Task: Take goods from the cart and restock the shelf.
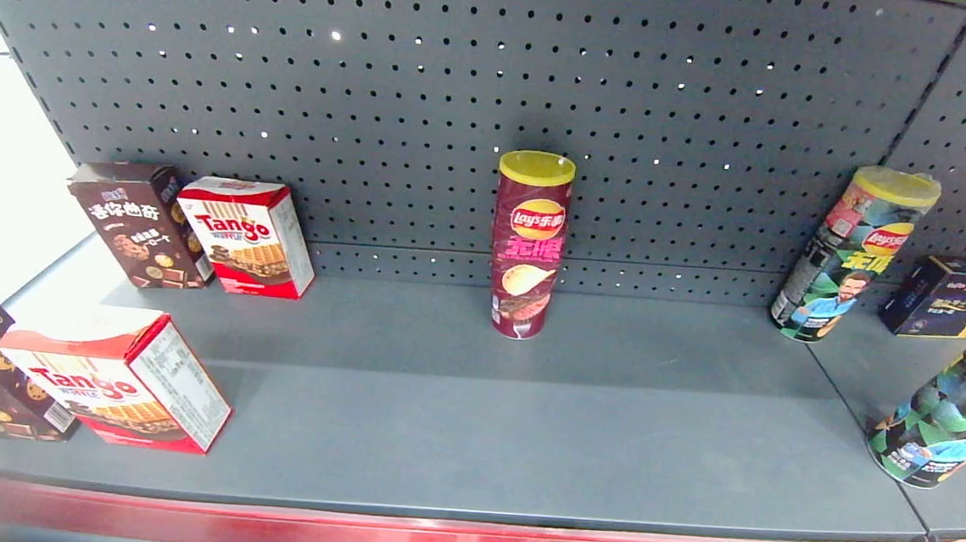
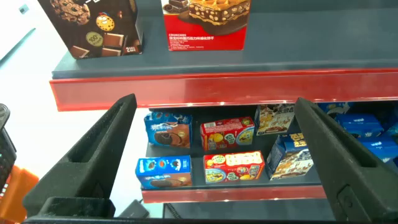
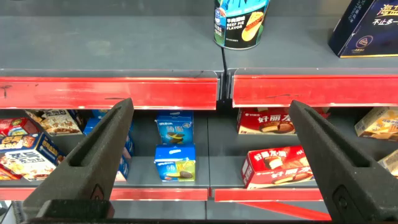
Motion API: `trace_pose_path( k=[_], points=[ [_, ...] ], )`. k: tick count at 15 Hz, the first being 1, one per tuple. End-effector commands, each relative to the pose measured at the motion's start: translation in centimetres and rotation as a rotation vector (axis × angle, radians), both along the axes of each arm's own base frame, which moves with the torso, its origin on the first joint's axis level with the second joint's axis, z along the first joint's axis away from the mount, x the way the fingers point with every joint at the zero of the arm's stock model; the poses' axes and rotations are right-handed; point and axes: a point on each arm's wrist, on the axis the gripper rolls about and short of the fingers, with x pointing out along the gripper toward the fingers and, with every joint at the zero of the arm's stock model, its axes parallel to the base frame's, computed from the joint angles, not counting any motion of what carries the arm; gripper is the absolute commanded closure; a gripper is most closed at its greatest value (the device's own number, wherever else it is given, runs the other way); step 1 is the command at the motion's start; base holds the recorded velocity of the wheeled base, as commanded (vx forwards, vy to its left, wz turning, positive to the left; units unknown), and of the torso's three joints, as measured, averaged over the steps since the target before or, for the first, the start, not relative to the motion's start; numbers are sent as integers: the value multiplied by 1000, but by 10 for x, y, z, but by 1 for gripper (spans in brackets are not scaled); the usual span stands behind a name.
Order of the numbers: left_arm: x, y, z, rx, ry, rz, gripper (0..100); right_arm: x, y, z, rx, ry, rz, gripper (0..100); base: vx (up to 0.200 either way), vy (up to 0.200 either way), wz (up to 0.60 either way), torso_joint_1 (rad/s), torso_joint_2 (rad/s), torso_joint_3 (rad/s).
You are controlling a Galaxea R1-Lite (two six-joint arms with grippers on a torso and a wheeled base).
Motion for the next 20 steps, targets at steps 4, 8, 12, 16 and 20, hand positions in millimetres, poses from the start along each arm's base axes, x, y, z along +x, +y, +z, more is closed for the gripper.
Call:
trace_pose_path(
  k=[4, 8, 12, 16, 20],
  points=[
    [0, 0, 0, 0, -2, 1, 0, 0, 0, 0, 0, 1, 1, 0, 0, 0, 0, 0, 0, 0],
    [0, 0, 0, 0, -2, 1, 0, 0, 0, 0, 0, 1, 1, 0, 0, 0, 0, 0, 0, 0],
    [0, 0, 0, 0, -2, 1, 0, 0, 0, 0, -1, 1, 1, 0, 0, 0, 0, 0, 0, 0],
    [0, 0, 0, 0, 0, 0, 0, 0, 0, 0, -3, 3, 1, 0, 0, 0, 300, 1, 1, 1],
    [0, 0, 0, 0, 0, 0, 0, 0, 0, 0, -4, 1, 2, 0, 0, 0, 600, 6, -1, 1]
  ],
)
